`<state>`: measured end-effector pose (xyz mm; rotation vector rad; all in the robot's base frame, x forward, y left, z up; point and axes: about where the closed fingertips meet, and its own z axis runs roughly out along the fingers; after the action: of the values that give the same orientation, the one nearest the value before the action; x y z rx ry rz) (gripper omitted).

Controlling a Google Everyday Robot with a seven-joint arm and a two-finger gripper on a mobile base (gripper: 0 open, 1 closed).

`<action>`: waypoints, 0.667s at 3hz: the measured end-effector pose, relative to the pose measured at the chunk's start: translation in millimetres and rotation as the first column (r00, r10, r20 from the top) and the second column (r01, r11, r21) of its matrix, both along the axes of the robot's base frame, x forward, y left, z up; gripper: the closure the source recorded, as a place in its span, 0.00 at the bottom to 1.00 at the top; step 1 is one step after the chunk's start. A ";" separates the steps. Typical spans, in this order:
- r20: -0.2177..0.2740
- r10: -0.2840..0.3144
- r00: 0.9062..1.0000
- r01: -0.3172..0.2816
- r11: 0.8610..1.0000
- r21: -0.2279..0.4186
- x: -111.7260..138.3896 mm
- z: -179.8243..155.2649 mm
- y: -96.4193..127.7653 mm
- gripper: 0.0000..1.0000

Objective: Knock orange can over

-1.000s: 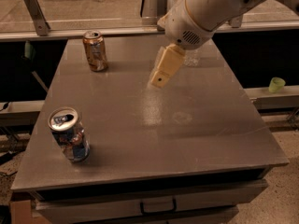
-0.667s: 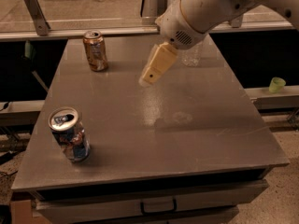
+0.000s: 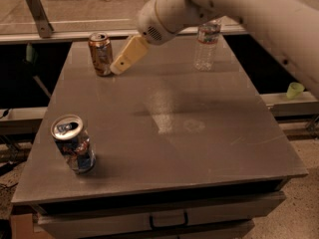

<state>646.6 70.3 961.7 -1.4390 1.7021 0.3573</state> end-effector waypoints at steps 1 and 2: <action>-0.017 0.006 1.000 -0.005 0.995 0.098 29.5 -11.9 42.6 0.00; -0.053 -0.019 0.998 0.028 0.984 0.175 49.6 -34.5 73.3 0.00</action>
Offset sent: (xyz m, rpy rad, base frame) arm 0.0760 0.1059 -0.0612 0.2742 0.0889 -0.0706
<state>696.2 143.5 927.2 -1.2898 1.6820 0.5218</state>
